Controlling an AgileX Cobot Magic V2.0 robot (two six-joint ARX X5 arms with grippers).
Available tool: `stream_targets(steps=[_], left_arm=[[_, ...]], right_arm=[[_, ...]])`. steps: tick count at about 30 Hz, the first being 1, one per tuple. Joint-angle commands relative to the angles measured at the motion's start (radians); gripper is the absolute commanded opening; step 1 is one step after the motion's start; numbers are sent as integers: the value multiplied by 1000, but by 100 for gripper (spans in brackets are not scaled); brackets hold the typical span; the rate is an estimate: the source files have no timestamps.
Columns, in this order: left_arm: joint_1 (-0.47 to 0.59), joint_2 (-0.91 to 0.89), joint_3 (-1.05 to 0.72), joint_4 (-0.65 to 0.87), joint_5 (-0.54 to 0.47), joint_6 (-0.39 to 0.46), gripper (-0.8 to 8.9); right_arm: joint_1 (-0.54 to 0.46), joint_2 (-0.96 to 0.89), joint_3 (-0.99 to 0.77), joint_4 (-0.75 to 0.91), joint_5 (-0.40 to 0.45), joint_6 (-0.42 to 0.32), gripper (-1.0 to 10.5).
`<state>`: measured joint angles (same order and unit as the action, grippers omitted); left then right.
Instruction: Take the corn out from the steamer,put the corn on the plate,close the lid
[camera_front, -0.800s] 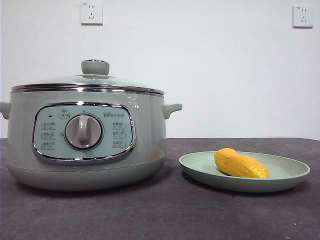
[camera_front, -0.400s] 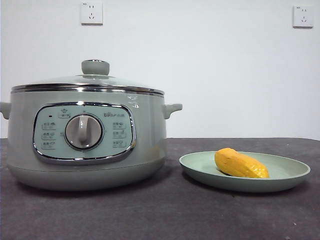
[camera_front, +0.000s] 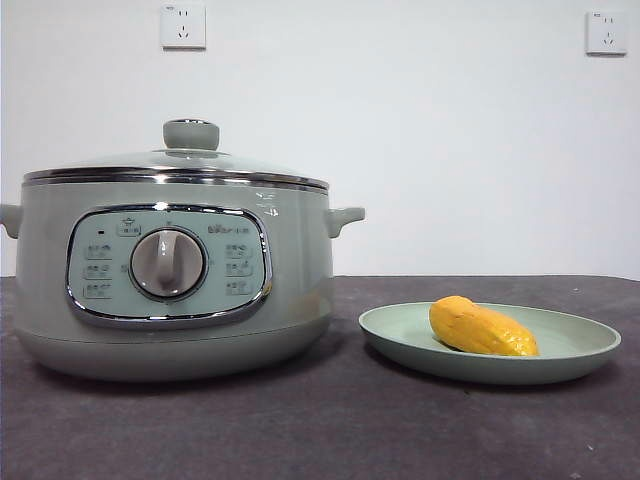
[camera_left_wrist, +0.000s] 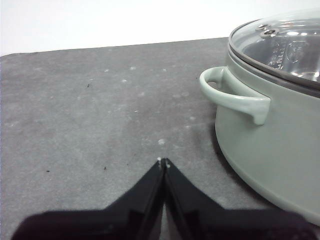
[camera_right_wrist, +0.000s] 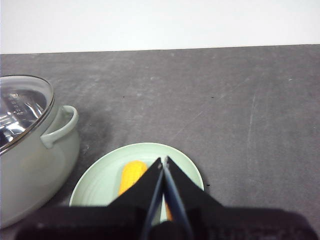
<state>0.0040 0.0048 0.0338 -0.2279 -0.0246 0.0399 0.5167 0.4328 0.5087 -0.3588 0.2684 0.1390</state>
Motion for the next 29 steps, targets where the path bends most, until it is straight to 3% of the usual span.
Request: stream_targets(steps=[1,18,24,29], left_arm=[[3,-3,-16,7,2,-11,-1],[3,-3,-16,8,2,-11,-1],[3,-3,-16,8,2,-11,-1],[3,-3,-16,8,2,-11,-1]], right_arm=[[1,-1,-6,6,0,9,1],[1,-1,-6,6,1,6,1],[-21,-31,-13,-28,135,-121,1],[-129,-101,-73,24,79,-175,1]])
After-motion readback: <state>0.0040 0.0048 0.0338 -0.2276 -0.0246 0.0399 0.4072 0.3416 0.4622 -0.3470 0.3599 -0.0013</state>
